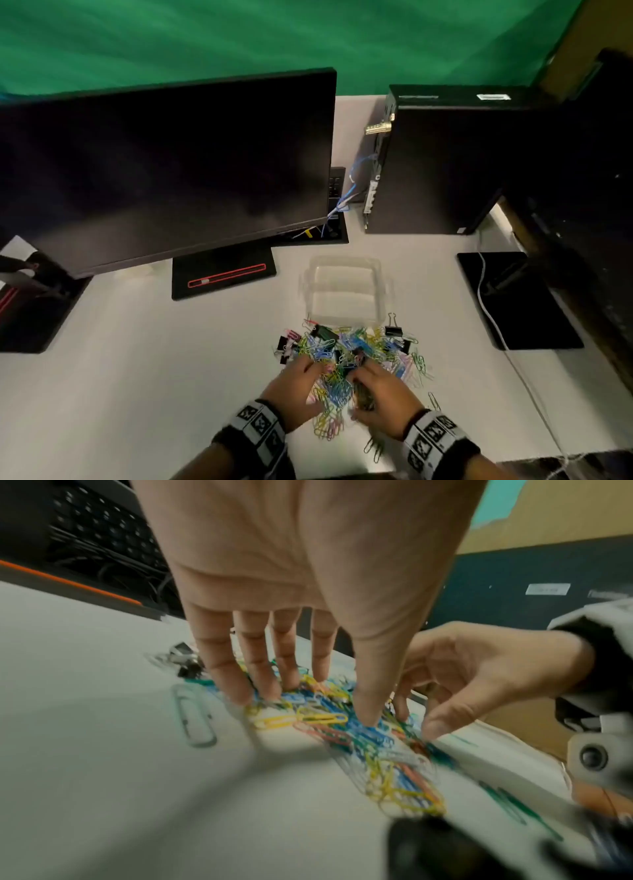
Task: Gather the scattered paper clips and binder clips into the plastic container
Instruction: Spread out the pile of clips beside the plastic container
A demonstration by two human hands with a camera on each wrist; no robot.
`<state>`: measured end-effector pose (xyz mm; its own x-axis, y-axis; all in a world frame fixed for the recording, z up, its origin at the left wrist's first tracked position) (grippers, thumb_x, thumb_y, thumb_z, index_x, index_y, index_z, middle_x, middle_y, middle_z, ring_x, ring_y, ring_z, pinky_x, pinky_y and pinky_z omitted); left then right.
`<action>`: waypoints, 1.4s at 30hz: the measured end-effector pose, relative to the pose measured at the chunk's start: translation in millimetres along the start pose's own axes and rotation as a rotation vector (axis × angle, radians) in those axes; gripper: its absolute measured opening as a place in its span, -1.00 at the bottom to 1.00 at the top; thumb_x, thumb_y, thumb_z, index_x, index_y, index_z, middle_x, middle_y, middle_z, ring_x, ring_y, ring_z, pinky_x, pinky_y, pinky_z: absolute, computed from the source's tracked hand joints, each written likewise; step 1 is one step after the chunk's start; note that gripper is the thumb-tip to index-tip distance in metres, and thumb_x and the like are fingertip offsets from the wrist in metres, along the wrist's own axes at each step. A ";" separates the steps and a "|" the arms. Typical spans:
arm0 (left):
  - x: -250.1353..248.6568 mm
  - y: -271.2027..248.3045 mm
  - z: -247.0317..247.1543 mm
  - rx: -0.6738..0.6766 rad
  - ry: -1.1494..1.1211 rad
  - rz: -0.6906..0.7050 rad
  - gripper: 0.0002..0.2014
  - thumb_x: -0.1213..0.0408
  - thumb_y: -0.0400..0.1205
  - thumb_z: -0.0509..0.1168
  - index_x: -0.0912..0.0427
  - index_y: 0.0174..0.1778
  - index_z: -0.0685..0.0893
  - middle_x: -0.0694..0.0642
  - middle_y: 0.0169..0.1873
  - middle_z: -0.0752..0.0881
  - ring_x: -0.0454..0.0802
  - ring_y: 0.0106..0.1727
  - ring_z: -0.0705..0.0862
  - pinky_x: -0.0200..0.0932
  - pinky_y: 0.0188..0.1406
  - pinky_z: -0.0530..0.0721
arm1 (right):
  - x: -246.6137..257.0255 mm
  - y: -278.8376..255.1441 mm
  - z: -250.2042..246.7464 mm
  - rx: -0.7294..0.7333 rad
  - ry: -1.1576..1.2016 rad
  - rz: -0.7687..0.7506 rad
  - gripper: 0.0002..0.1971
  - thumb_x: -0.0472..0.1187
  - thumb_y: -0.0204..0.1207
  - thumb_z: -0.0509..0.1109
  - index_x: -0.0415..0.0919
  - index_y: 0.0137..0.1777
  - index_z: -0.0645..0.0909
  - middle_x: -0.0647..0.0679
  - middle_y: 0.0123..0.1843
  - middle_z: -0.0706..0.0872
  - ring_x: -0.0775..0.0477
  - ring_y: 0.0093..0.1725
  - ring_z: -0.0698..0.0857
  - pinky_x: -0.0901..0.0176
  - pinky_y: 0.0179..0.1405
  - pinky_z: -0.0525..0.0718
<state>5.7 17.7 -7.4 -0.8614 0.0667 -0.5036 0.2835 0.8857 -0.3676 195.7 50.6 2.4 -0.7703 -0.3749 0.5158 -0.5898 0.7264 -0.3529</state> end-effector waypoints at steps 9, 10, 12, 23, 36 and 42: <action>3.4 11.5 5.6 -0.097 0.018 0.023 -0.36 0.02 0.46 0.42 -0.03 0.44 0.34 0.02 0.32 0.32 -0.05 0.35 0.32 -0.16 0.37 0.44 | 9.7 23.0 16.9 -0.100 -0.048 0.006 -0.46 0.01 0.33 0.47 0.06 0.32 0.44 0.02 0.28 0.42 0.01 0.26 0.42 0.18 0.19 0.55; 5.7 12.8 4.9 -0.108 -0.003 0.031 -0.46 0.06 0.50 0.40 -0.02 0.38 0.40 0.02 0.30 0.35 -0.05 0.33 0.35 -0.17 0.35 0.45 | 8.4 23.3 15.0 -0.117 -0.014 -0.005 -0.54 -0.07 0.35 0.46 0.04 0.26 0.50 0.03 0.24 0.45 0.03 0.22 0.45 0.24 0.16 0.53; 9.3 14.7 2.3 -0.113 -0.038 0.047 -0.64 0.16 0.56 0.33 0.03 0.27 0.48 0.03 0.25 0.41 -0.04 0.30 0.40 -0.17 0.32 0.46 | 4.4 24.2 11.3 -0.138 0.053 -0.010 -0.67 -0.18 0.36 0.45 0.00 0.14 0.59 0.07 0.15 0.51 0.09 0.12 0.51 0.32 0.11 0.51; 19.8 15.1 -23.6 -0.158 -0.324 0.047 -0.91 0.36 0.60 0.29 0.22 -0.06 0.69 -0.12 -0.19 0.58 -0.39 -0.28 0.51 -0.62 -0.28 0.46 | -3.6 12.9 -11.9 -0.308 0.310 0.173 -0.79 -0.29 0.41 0.47 0.11 -0.18 0.69 0.30 -0.15 0.65 0.37 -0.10 0.63 0.62 -0.03 0.54; -2.2 81.2 -100.0 -0.244 -0.678 0.007 -0.77 0.43 0.59 0.29 -0.02 -0.22 0.70 -0.03 -0.21 0.72 -0.10 -0.26 0.67 -0.22 -0.10 0.69 | -23.2 71.0 -107.0 -0.472 0.696 0.180 -0.66 -0.52 0.35 0.47 0.00 -0.37 0.71 -0.05 -0.38 0.74 0.06 -0.44 0.71 0.14 -0.22 0.75; -2.0 119.0 -94.6 -0.269 -0.834 -0.075 -0.67 0.59 0.54 0.25 0.03 -0.26 0.71 0.12 -0.26 0.70 0.06 -0.23 0.65 -0.01 0.02 0.69 | -38.2 102.7 -107.4 -0.476 0.709 0.203 -0.60 -0.55 0.41 0.35 0.01 -0.36 0.71 -0.09 -0.32 0.71 -0.15 -0.27 0.71 -0.17 -0.02 0.76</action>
<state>1.3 166.5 23.9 -0.2553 -0.2598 -0.9313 0.0391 0.9597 -0.2784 190.6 201.4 30.2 -0.4243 0.1191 0.8977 -0.1718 0.9627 -0.2089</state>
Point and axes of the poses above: each hand's wrist, its own y-axis towards the middle knuckle, its own z-axis out of the palm, x = y × z, the point moved 2 cm from there along y, towards the middle knuckle
